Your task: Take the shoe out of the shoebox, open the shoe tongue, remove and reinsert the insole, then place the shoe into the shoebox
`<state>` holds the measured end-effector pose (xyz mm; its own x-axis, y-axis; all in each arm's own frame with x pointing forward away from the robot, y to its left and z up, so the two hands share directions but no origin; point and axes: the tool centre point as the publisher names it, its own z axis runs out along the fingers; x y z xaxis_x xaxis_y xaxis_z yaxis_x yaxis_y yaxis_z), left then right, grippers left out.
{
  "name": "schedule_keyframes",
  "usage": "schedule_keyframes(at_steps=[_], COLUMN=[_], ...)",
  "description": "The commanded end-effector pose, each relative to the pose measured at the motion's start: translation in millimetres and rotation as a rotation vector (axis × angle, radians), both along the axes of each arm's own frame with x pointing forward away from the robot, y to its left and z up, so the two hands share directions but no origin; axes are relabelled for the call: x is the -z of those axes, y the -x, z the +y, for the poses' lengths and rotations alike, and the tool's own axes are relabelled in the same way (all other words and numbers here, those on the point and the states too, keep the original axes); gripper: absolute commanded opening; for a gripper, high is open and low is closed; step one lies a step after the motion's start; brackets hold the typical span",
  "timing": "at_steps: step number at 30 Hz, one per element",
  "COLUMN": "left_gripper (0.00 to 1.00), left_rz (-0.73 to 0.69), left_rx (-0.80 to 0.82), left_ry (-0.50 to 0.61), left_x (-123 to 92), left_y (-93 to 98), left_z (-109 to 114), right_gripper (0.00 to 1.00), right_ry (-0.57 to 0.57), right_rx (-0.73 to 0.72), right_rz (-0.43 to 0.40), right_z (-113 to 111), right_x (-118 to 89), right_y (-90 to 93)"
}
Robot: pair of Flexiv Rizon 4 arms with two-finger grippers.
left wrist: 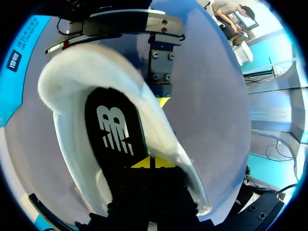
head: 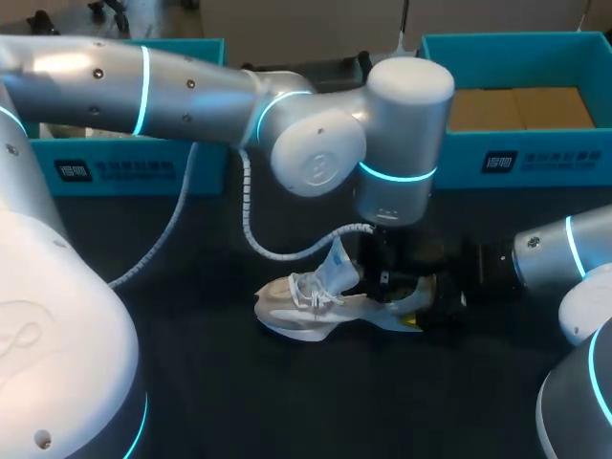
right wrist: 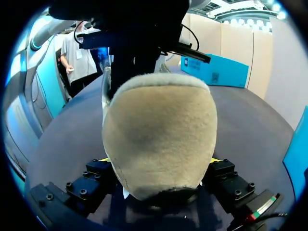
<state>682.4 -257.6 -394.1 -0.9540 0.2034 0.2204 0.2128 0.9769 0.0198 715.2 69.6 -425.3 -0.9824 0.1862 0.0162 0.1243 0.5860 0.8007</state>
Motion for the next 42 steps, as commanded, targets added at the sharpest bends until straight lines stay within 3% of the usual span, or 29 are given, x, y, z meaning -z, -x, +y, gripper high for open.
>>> schedule_keyframes(at_steps=[1, 5, 9, 14, 22, 25, 27, 32, 42], left_gripper=[0.25, 0.33, 0.28, 0.29, 0.42, 0.35, 0.00, 0.00, 0.00], left_rz=[-0.024, -0.049, -0.075, -0.126, -0.147, -0.158, -0.165, -0.184, -0.201], left_rx=[0.000, 0.010, 0.017, 0.030, 0.052, 0.049, 0.048, 0.039, -0.014], left_ry=[0.011, 0.026, 0.018, 0.009, 0.019, 0.017, 0.017, 0.004, 0.010], left_x=[-0.7, -3.8, 0.5, 15.7, 33.1, 39.3, 41.6, 44.3, 13.6], left_y=[1.7, 1.2, -1.1, -7.2, -13.3, -15.8, -17.4, -23.5, -32.7], left_z=[3.3, 4.2, 1.8, -1.9, -1.5, -2.0, -2.4, -4.6, 9.5], right_gripper=[0.00, 0.00, 0.00, 0.00, 0.00, 0.00, 0.00, 0.00, 0.00], right_ry=[0.004, 0.004, 0.004, 0.004, 0.004, 0.004, 0.004, 0.004, 0.004], right_rx=[0.002, 0.002, 0.002, 0.002, 0.002, 0.002, 0.002, 0.002, 0.002], right_rz=[0.001, 0.001, 0.001, 0.001, 0.001, 0.001, 0.001, 0.001, 0.001], right_z=[0.7, 0.7, 0.7, 0.7, 0.7, 0.7, 0.7, 0.7, 0.7], right_x=[1.3, 1.3, 1.3, 1.3, 1.3, 1.3, 1.3, 1.3, 1.3], right_y=[-0.7, -0.7, -0.7, -0.7, -0.7, -0.7, -0.7, -0.7, -0.7])
